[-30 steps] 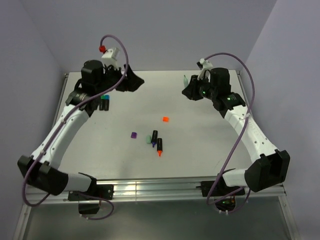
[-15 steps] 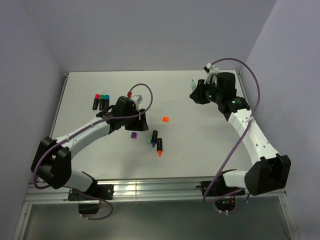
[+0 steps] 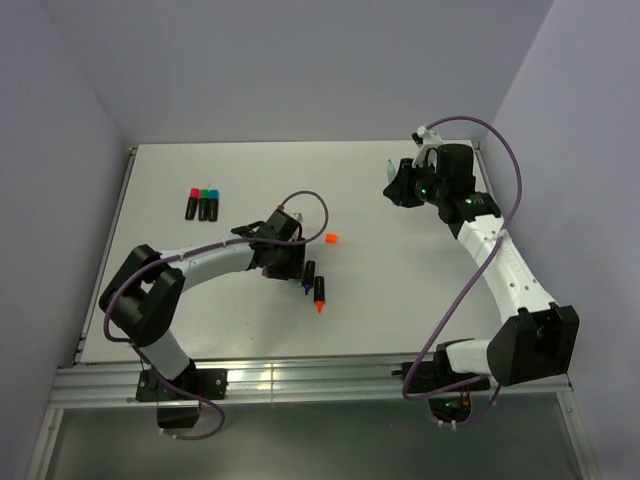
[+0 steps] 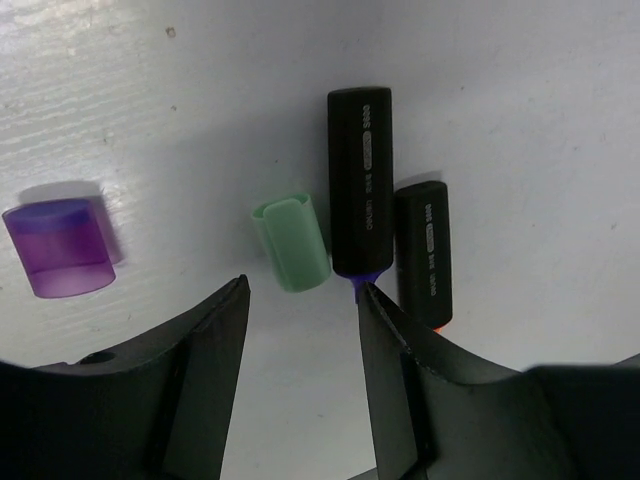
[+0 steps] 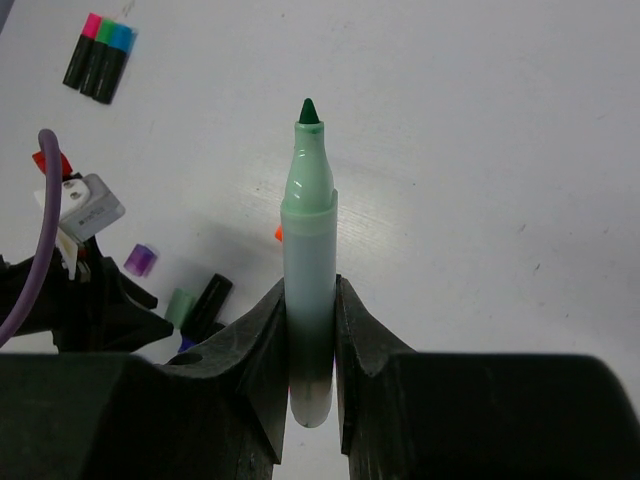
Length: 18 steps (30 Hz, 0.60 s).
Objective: Insert the pens into the pen caps
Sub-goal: Insert the pen cap onto the pen.
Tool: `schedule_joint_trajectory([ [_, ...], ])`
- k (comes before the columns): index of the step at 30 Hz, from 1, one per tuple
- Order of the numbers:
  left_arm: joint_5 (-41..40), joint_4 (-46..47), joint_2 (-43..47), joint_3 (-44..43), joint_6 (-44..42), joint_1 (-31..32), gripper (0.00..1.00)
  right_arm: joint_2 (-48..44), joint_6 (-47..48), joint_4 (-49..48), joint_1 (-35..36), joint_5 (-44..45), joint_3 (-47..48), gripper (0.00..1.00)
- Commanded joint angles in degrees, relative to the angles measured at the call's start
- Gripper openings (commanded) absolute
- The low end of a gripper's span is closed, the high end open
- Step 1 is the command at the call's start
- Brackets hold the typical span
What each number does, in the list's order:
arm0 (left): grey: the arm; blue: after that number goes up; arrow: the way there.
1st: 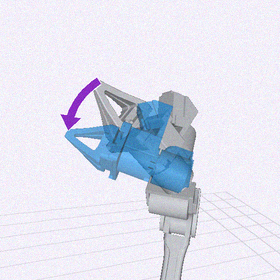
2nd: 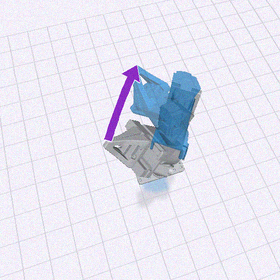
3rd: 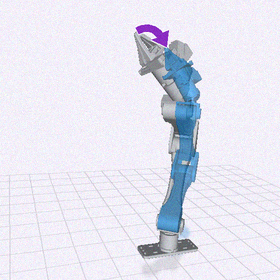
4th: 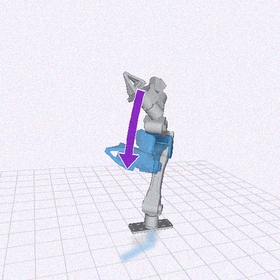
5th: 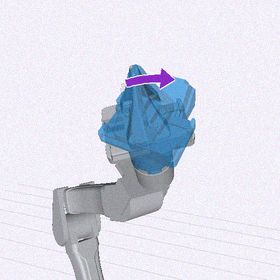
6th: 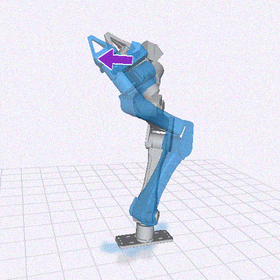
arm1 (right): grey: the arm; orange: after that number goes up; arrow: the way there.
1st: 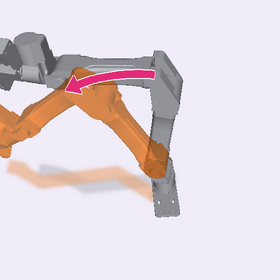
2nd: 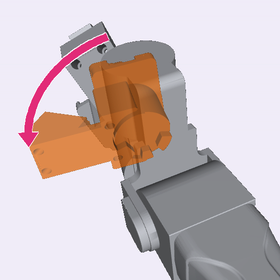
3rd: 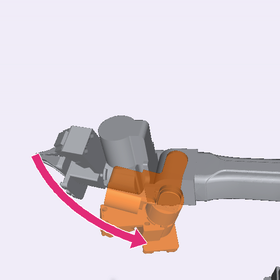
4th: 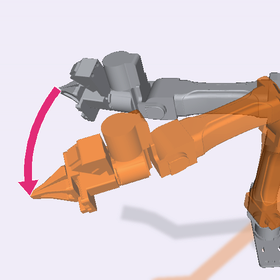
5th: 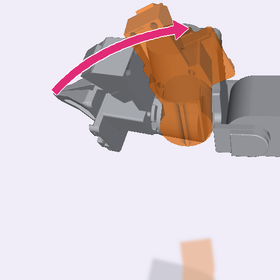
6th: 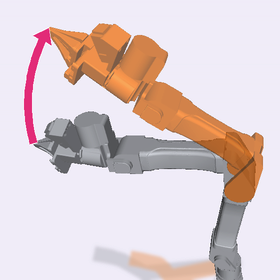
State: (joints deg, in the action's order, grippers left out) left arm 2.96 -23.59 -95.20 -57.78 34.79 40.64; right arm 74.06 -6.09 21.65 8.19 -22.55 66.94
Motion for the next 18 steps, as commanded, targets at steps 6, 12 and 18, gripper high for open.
schedule_joint_trajectory([
  [6, -2.70, -0.40, -2.53, -4.00, 1.78, 0.31, 0.50, -0.41, 0.73, -1.08, -0.89, -1.54, 0.30, 0.00],
  [12, -2.70, -0.93, -5.08, -4.54, 1.69, 0.40, 0.47, -0.23, 1.25, -0.82, -1.33, -1.10, 1.18, 0.00],
  [18, -5.51, -0.93, -5.09, -2.69, -0.41, 0.31, 0.41, -0.06, 1.34, -0.56, -1.77, -1.45, 1.53, 0.00],
])
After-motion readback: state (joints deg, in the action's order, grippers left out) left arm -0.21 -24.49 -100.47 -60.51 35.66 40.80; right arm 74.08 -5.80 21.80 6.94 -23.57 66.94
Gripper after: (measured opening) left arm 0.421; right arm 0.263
